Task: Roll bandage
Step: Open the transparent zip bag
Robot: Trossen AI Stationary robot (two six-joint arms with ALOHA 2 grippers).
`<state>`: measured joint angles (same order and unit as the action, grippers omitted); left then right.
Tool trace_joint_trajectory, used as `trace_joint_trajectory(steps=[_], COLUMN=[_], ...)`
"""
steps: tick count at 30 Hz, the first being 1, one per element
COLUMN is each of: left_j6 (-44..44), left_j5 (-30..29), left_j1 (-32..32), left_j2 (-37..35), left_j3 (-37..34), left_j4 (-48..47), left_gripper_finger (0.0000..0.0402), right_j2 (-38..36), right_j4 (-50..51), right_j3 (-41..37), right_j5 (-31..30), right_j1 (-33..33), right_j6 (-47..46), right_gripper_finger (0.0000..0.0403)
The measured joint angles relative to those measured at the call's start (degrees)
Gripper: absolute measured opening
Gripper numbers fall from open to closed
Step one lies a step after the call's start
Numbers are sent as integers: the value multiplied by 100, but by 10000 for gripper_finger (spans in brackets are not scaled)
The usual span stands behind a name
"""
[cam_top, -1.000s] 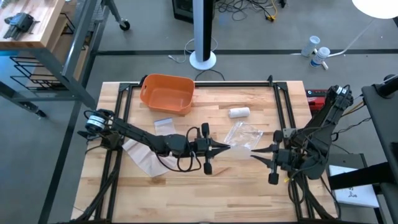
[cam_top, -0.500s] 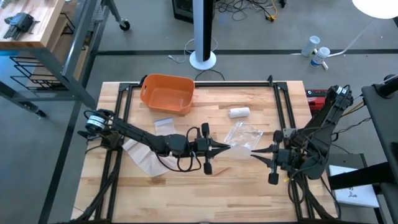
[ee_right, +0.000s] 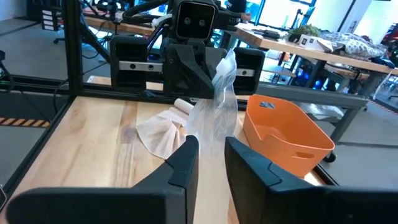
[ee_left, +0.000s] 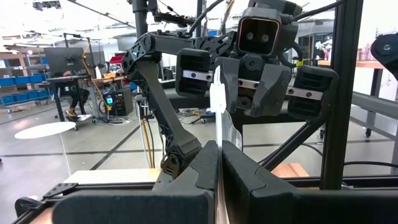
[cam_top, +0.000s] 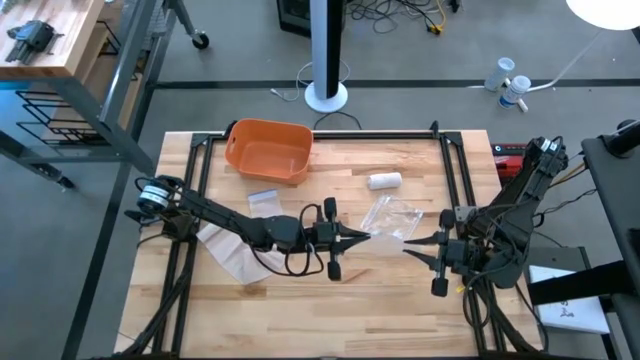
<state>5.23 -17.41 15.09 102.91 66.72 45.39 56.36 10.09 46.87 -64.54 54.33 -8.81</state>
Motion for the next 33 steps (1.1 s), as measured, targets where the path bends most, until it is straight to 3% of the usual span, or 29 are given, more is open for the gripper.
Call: trace_joint_trajectory(steps=[17,26,33], left_j6=[475,549,487], left_j5=[1,452,466], left_j1=[25,24,24], left_j2=[-9,23,329], left_j3=[0,8,945], left_j4=[-165,-386,-2179], left_gripper_finger=[0,0,0], right_j2=[44,310,938], right_j4=[-29,-421,-1379], right_j3=[22,13,77], right_j5=[299,296,306], right_j1=[2,-206,-356], right_j6=[164,449,1567], right_gripper_finger=[56,93,123])
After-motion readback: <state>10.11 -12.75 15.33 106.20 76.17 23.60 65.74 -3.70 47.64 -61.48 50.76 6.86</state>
